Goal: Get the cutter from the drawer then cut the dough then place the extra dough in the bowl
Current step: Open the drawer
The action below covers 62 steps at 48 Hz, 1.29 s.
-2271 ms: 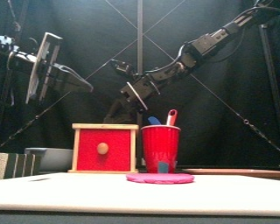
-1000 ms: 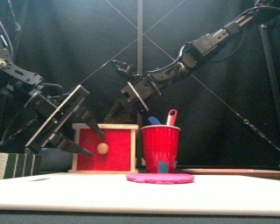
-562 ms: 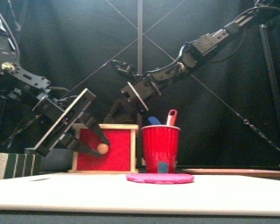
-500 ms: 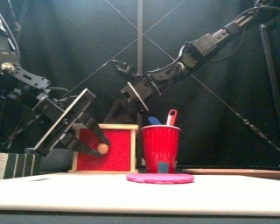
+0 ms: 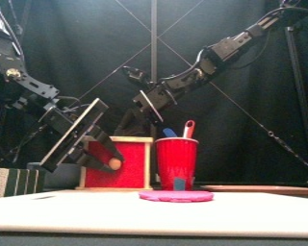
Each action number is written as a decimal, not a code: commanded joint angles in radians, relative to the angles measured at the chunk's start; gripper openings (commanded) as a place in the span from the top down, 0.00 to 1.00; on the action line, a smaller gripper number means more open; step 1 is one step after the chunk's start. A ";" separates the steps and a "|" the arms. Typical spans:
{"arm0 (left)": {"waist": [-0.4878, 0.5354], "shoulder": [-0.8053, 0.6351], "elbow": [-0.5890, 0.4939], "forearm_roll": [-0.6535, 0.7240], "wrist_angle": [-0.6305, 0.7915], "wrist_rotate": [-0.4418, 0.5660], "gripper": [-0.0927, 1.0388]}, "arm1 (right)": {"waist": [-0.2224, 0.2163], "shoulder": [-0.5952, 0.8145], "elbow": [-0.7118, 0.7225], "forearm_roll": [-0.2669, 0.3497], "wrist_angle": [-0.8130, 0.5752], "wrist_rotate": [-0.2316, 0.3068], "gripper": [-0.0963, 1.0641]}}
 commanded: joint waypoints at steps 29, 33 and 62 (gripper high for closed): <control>-0.172 -0.055 0.049 -0.164 0.023 0.084 0.50 | -0.011 0.002 -0.015 0.018 0.009 0.003 0.90; -0.189 -0.055 0.046 -0.175 0.021 0.084 0.50 | -0.017 0.002 -0.011 0.020 0.014 0.003 0.90; -0.305 -0.046 0.017 -0.256 0.023 0.086 0.50 | -0.049 0.002 -0.008 0.020 0.040 0.003 0.90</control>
